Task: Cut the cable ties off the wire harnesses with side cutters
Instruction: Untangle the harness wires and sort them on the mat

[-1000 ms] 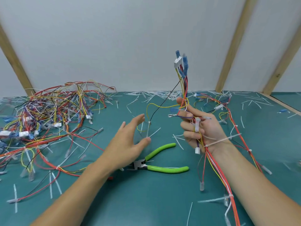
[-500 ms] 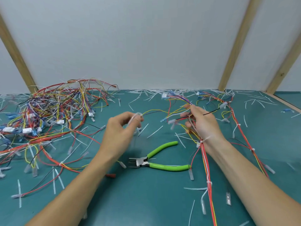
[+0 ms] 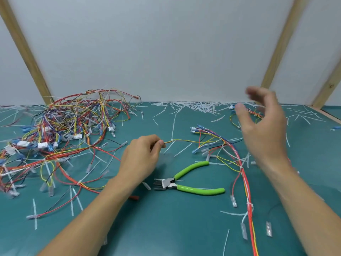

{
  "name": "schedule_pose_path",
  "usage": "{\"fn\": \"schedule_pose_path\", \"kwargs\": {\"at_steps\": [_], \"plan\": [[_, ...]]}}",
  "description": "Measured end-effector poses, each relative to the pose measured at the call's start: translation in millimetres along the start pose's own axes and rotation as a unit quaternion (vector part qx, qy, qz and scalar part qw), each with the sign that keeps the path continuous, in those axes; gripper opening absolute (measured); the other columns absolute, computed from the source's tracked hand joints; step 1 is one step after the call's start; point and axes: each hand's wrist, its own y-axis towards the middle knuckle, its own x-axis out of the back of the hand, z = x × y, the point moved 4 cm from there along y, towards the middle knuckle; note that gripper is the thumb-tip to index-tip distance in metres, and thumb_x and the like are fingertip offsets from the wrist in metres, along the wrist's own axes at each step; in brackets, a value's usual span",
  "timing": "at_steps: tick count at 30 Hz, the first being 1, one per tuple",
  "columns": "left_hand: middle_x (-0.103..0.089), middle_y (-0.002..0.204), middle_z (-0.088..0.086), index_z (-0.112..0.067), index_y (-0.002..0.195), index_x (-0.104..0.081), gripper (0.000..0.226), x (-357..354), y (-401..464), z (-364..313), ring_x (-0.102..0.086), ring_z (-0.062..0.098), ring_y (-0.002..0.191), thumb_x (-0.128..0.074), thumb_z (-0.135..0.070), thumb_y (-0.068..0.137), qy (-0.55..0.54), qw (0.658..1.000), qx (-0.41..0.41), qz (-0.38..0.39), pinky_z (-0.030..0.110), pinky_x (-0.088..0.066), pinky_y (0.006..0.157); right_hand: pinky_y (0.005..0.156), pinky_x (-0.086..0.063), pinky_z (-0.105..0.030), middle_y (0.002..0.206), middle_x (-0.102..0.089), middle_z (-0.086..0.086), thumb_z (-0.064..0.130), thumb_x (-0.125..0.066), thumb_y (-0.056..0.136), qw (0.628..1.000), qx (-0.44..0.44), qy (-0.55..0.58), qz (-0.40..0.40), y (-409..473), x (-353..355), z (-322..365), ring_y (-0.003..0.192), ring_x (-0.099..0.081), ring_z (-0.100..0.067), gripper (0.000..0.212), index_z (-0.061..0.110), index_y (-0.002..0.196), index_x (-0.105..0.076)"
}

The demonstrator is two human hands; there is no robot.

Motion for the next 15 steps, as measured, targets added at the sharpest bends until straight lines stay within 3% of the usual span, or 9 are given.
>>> {"fn": "schedule_pose_path", "kwargs": {"at_steps": [1, 3, 5, 6, 8, 12, 15], "plan": [[-0.061, 0.059, -0.006, -0.028, 0.092, -0.07, 0.018, 0, 1, 0, -0.057, 0.024, 0.066, -0.054, -0.028, 0.1, 0.003, 1.0, -0.004, -0.002, 0.035, -0.046, 0.062, 0.098, -0.052, -0.033, 0.118, -0.07, 0.014, 0.035, -0.065, 0.093, 0.995, 0.058, 0.04, 0.066, -8, -7, 20, 0.114, -0.066, -0.01, 0.029, 0.026, 0.121, -0.064], [-0.065, 0.067, -0.009, -0.029, 0.098, -0.069, 0.02, -1, 1, 0, -0.059, 0.022, 0.07, -0.051, -0.02, 0.1, 0.007, 1.0, -0.006, 0.008, 0.035, -0.048, 0.068, 0.092, -0.051, -0.025, 0.11, -0.07, 0.019, 0.043, -0.069, 0.088, 0.95, 0.1, 0.022, 0.294, -37, -33, 49, 0.108, -0.066, -0.004, 0.027, 0.032, 0.113, -0.066], [-0.066, 0.073, -0.011, -0.027, 0.1, -0.068, 0.025, -3, 1, 4, -0.059, 0.022, 0.074, -0.047, -0.013, 0.099, 0.022, 1.0, -0.005, 0.019, 0.036, -0.047, 0.071, 0.102, -0.043, -0.024, 0.125, -0.059, 0.026, 0.061, -0.072, 0.08, 0.846, 0.088, -0.122, 0.512, -72, -55, 49, 0.119, -0.052, 0.005, 0.052, 0.04, 0.125, -0.058], [-0.065, 0.074, -0.01, -0.026, 0.1, -0.068, 0.026, -4, 2, 6, -0.058, 0.024, 0.077, -0.046, -0.012, 0.099, 0.034, 0.999, -0.004, 0.016, 0.037, -0.045, 0.071, 0.108, -0.039, -0.027, 0.133, -0.052, 0.027, 0.067, -0.073, 0.076, 0.795, 0.083, -0.186, 0.572, -84, -59, 40, 0.124, -0.045, 0.004, 0.067, 0.043, 0.133, -0.05], [-0.055, 0.068, -0.01, -0.025, 0.1, -0.068, 0.026, -3, 3, 8, -0.051, 0.024, 0.076, -0.044, -0.014, 0.099, 0.05, 0.999, 0.006, -0.005, 0.036, -0.039, 0.069, 0.114, -0.035, -0.032, 0.14, -0.047, 0.022, 0.07, -0.073, 0.073, 0.757, 0.082, -0.251, 0.597, -89, -59, 28, 0.131, -0.041, -0.003, 0.081, 0.042, 0.142, -0.041], [-0.051, 0.065, -0.008, -0.029, 0.092, -0.071, 0.021, 2, 4, 8, -0.051, 0.02, 0.072, -0.052, -0.034, 0.098, -0.013, 0.999, 0.039, -0.018, 0.034, -0.038, 0.064, 0.11, -0.038, -0.035, 0.13, -0.054, 0.015, 0.058, -0.07, 0.077, 0.783, 0.106, -0.283, 0.544, -79, -60, 25, 0.127, -0.046, -0.009, 0.068, 0.036, 0.139, -0.051], [-0.033, 0.054, -0.005, -0.03, 0.087, -0.076, 0.022, 6, 6, 9, -0.033, 0.015, 0.053, -0.06, -0.043, 0.095, -0.076, 0.996, 0.049, -0.024, 0.032, -0.025, 0.053, 0.105, -0.043, -0.034, 0.12, -0.056, 0.014, 0.056, -0.071, 0.073, 0.795, 0.107, -0.266, 0.535, -80, -64, 24, 0.118, -0.05, -0.011, 0.063, 0.034, 0.13, -0.058]]}}
